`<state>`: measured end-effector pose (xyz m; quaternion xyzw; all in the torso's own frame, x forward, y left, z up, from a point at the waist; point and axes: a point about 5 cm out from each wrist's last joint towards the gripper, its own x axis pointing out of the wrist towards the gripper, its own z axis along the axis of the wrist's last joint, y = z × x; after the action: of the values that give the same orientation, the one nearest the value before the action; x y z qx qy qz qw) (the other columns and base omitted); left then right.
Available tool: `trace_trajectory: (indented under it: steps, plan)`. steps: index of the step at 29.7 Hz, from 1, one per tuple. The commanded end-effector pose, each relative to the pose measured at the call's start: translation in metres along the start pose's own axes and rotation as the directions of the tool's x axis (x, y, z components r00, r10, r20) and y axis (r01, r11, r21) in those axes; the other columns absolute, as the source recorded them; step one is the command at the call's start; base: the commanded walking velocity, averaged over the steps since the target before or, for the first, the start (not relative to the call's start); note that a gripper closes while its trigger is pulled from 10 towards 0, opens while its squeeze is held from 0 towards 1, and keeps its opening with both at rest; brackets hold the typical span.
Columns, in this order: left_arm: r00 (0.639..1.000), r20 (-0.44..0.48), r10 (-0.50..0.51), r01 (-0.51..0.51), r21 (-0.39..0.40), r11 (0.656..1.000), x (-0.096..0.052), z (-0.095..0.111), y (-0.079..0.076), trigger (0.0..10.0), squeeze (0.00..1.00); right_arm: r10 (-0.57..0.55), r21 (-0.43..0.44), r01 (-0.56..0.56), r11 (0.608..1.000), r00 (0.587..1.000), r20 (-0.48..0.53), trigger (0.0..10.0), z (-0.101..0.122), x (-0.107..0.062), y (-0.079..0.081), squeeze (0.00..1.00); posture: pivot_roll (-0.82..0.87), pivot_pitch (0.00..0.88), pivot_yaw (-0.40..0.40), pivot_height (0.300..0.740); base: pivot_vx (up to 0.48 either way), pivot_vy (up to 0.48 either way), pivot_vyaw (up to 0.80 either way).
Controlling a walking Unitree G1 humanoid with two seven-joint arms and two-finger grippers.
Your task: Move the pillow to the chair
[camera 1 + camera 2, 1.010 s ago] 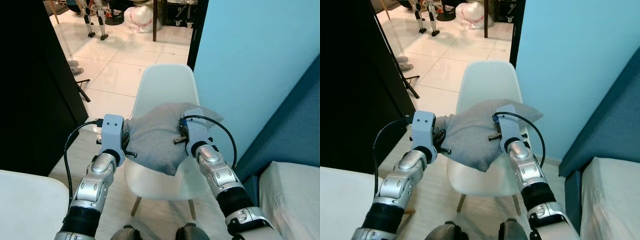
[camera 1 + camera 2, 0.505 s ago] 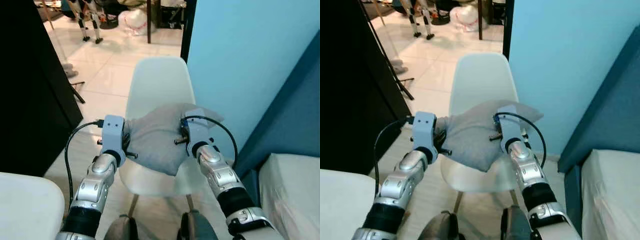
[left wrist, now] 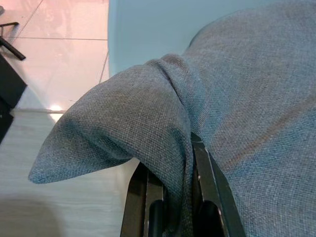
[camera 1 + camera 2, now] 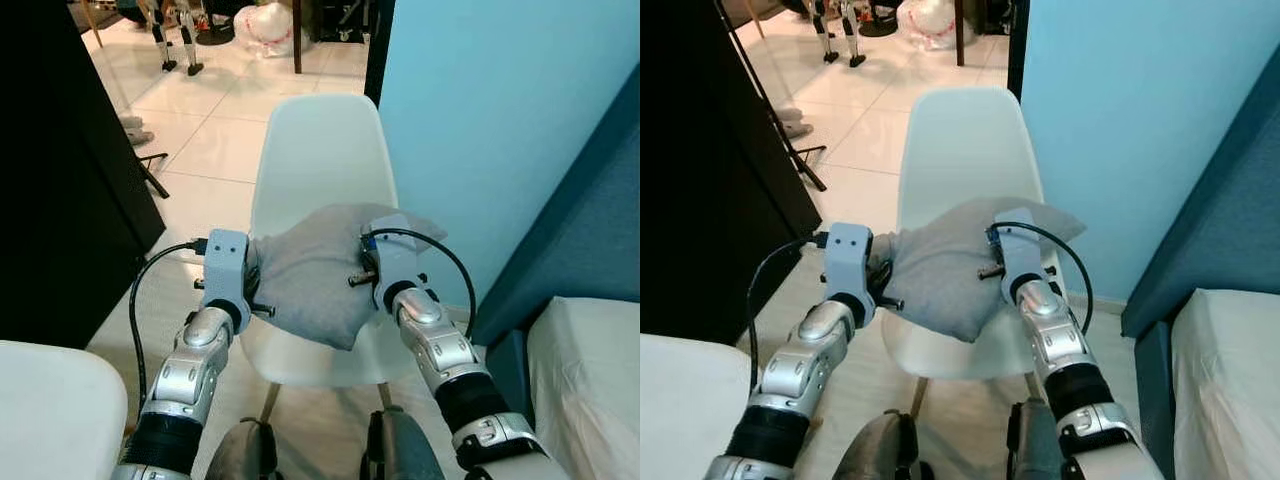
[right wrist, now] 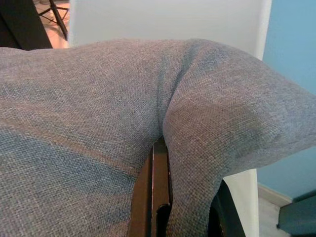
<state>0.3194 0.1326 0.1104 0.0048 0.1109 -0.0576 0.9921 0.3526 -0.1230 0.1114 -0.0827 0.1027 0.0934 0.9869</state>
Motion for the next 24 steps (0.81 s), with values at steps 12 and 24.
trace_trajectory:
  steps: [12,24]
  plan:
    - [0.993,-0.066,0.096,-0.090,0.094,0.992,0.005,-0.022,0.019,10.0,0.00,0.021,-0.014,-0.021,1.000,0.999,-0.047,10.0,-0.003,0.013,-0.008,0.00,0.02,0.126,0.006,0.581,0.000,0.000,0.00]
    - [0.942,-0.012,0.335,-0.329,0.159,0.931,0.006,-0.017,0.059,10.0,0.00,0.141,-0.075,-0.141,0.987,0.990,-0.010,10.0,0.006,0.023,0.008,0.00,0.03,0.153,-0.017,0.576,0.000,0.000,0.00]
